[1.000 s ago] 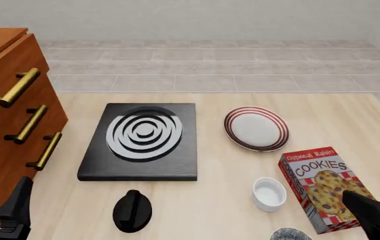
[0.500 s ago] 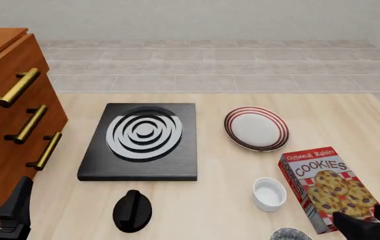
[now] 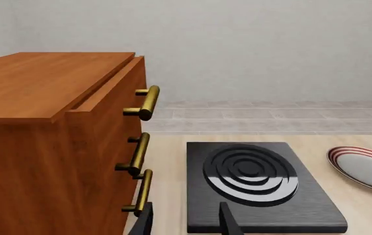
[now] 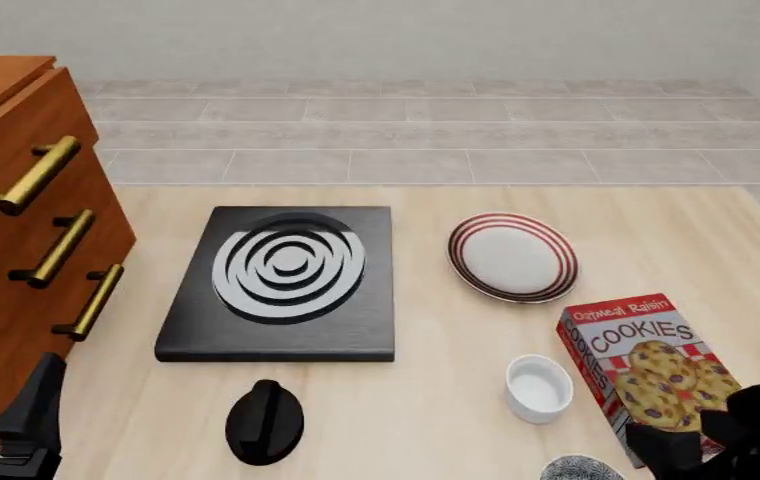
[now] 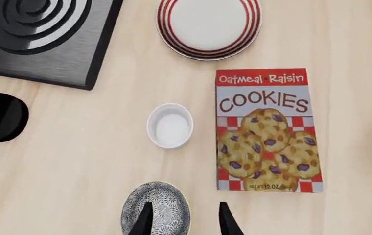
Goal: Pick the akita bowl next to the ramekin and place it on the plate.
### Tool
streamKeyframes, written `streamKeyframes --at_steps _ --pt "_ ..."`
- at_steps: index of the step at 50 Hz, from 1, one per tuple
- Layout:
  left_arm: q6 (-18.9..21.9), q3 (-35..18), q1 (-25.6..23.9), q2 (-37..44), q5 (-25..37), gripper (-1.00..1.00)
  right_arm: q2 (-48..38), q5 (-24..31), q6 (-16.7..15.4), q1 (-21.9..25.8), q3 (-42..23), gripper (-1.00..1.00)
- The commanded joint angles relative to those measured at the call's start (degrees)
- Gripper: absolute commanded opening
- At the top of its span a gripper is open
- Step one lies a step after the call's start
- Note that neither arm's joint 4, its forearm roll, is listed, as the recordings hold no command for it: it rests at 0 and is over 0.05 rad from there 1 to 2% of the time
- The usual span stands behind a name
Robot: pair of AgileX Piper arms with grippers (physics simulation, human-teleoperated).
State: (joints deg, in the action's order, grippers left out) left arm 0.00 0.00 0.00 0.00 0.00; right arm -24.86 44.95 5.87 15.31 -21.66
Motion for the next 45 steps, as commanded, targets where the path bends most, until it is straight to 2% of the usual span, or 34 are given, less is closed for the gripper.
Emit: streamKeyframes --at_steps 1,12,16,18,29,33,45 --pt "0.0 0.0 0.0 0.0 0.0 1.0 -2.65 -2.86 0.62 0.31 2.02 1.0" --pt "0.0 0.0 0.0 0.0 0.0 1.0 -0.92 -1.36 0.63 -0.21 2.86 1.0" --pt "0.0 0.0 0.0 0.0 0.0 1.0 0.51 0.0 0.7 -0.28 3.35 1.0" --pt "0.0 0.0 0.0 0.0 0.0 1.0 3.29 2.49 0.73 -0.2 3.8 1.0" --pt "0.0 0.0 0.0 0.0 0.0 1.0 3.37 1.76 0.13 -1.24 5.73 1.0" --pt "0.0 0.0 0.0 0.0 0.0 1.0 0.36 -1.48 -0.73 -2.29 6.37 1.0" --pt "0.0 0.0 0.0 0.0 0.0 1.0 -1.26 -4.52 -0.84 -2.33 9.3 1.0"
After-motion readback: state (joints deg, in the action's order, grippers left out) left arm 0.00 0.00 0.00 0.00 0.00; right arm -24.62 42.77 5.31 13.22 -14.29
